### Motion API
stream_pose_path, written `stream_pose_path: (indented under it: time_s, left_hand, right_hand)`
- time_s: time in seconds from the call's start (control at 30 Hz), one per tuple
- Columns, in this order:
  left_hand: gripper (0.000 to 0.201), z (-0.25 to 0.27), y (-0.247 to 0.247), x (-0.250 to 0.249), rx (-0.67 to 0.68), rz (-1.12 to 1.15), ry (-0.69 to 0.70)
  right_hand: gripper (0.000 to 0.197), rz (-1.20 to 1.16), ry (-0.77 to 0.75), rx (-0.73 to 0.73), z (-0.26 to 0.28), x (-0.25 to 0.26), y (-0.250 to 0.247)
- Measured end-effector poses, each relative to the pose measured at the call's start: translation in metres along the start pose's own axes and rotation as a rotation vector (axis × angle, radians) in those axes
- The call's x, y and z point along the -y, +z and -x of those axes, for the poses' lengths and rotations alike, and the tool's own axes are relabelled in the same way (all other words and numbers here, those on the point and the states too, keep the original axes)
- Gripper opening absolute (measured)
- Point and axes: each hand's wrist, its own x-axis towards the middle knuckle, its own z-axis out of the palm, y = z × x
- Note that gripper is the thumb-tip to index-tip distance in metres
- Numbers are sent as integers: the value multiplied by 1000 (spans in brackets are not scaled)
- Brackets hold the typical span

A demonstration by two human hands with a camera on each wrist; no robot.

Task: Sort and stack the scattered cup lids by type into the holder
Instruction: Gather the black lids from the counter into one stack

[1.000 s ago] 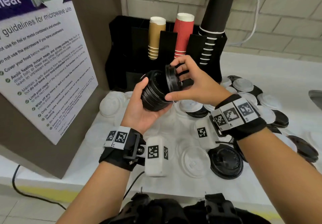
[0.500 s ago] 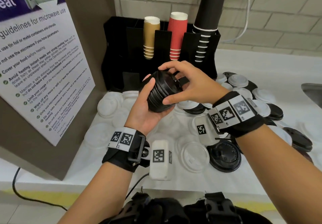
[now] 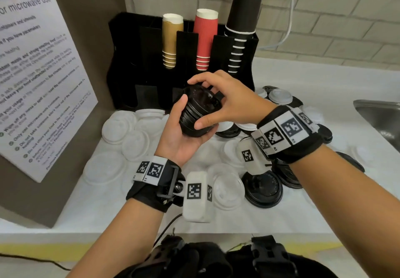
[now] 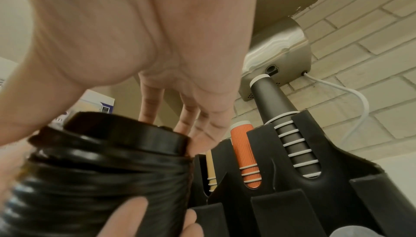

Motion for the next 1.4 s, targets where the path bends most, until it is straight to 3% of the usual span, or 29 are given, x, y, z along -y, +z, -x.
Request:
stream_pose_path:
  time_s: [0.53, 0.67, 0.77, 0.8, 0.87, 0.97, 1.03, 1.13, 1.4]
  left_hand:
    - [50, -5, 15, 9, 36, 23, -28]
    - [50, -6, 10, 8, 27, -4, -27]
    - [57, -7, 2, 1, -10, 49, -22]
    - [59, -7, -1, -3, -20, 74, -11]
    - [59, -7, -6, -12, -30, 98, 23]
    - [56, -6, -10, -21, -7, 99, 56]
    - [58, -5, -10, -25, 4, 87, 54]
    - [58, -5, -11, -25, 4, 71, 48]
    - [55, -3, -6, -17, -11, 119, 27]
  right_hand:
    - [81, 48, -53, 21, 11, -8, -17]
    - [90, 3, -64, 13, 12, -3, -18]
    - [60, -22, -36, -69, 19, -4, -25]
    - [46, 31, -18, -36, 23, -5, -29]
    - [36, 239, 24, 210, 36, -10, -30]
    - [64, 558, 154, 713, 62, -18, -14]
    - [84, 813, 121, 869, 79, -24, 1]
    - [104, 986, 48, 890, 98, -34, 16]
    - [89, 880, 54, 743, 106, -39, 23]
